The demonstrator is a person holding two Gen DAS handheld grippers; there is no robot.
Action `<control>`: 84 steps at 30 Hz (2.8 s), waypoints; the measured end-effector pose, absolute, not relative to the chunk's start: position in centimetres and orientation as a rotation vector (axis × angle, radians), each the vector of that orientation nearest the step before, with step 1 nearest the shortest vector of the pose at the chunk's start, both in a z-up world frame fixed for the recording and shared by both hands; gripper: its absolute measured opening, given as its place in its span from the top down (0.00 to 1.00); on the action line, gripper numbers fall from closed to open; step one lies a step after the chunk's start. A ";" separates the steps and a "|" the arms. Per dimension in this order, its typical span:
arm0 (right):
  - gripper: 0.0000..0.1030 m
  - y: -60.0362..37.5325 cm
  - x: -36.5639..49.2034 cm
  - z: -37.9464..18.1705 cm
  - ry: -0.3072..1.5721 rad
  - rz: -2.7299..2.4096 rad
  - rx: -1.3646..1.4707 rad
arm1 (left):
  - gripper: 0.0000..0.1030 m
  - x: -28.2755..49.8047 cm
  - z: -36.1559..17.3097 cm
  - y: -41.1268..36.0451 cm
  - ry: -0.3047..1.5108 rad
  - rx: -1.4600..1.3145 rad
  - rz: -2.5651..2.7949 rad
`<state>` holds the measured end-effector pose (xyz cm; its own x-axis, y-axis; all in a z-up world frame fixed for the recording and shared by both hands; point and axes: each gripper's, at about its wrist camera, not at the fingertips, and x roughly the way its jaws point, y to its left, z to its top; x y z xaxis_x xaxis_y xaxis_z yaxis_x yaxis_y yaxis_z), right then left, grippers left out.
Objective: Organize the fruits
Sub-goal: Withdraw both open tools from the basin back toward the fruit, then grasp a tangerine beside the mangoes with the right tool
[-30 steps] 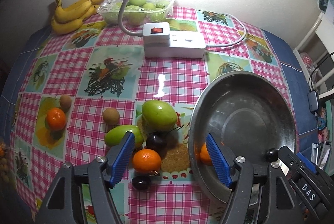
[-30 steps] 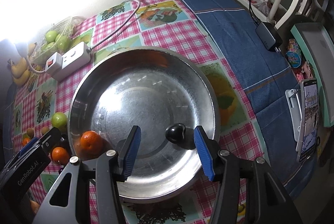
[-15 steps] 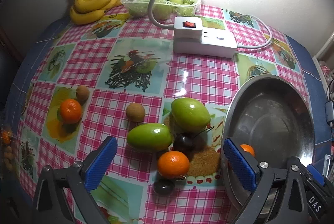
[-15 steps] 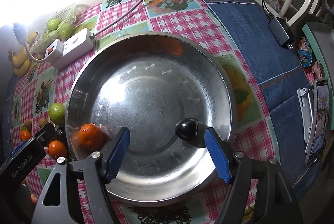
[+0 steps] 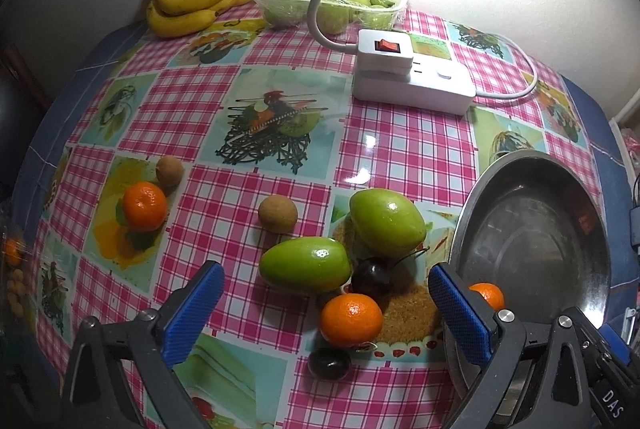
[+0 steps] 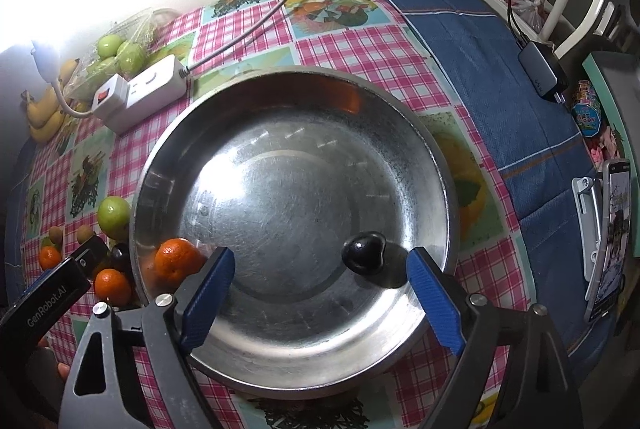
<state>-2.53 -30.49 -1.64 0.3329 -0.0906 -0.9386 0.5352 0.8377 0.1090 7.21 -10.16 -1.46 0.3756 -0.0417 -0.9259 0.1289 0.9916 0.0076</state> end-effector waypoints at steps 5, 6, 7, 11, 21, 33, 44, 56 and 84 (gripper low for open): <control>0.00 -30.0 -2.4 -1.3 1.152 -0.398 0.435 | 0.00 7.2 -1.0 -10.0 1.163 0.077 -0.116; 0.00 -29.9 -2.3 -1.3 1.152 -0.394 0.430 | 0.00 7.3 -0.9 -9.9 1.164 0.073 -0.117; 0.00 -29.8 -2.3 -1.3 1.151 -0.390 0.424 | 0.00 7.3 -0.9 -9.8 1.163 0.069 -0.117; 0.00 -29.5 -2.1 -1.3 1.153 -0.377 0.419 | 0.00 7.5 -0.6 -9.0 1.156 0.044 -0.122; 0.00 -27.6 -1.3 -0.5 1.139 -0.329 0.381 | 0.00 7.6 0.5 -5.8 1.136 0.012 -0.099; 0.00 -22.5 0.5 0.9 1.092 -0.215 0.333 | 0.00 7.8 1.3 -0.2 1.100 -0.057 0.028; 0.00 -15.7 2.5 0.6 1.122 -0.099 0.209 | 0.00 7.8 0.9 3.8 1.124 -0.057 0.146; 0.00 -12.6 2.8 -0.5 1.168 -0.036 0.151 | 0.00 7.6 -0.4 6.2 1.191 -0.144 0.128; 0.48 -15.2 3.5 -3.5 1.243 -0.036 0.374 | 0.15 8.7 -2.3 0.2 1.290 -0.168 -0.191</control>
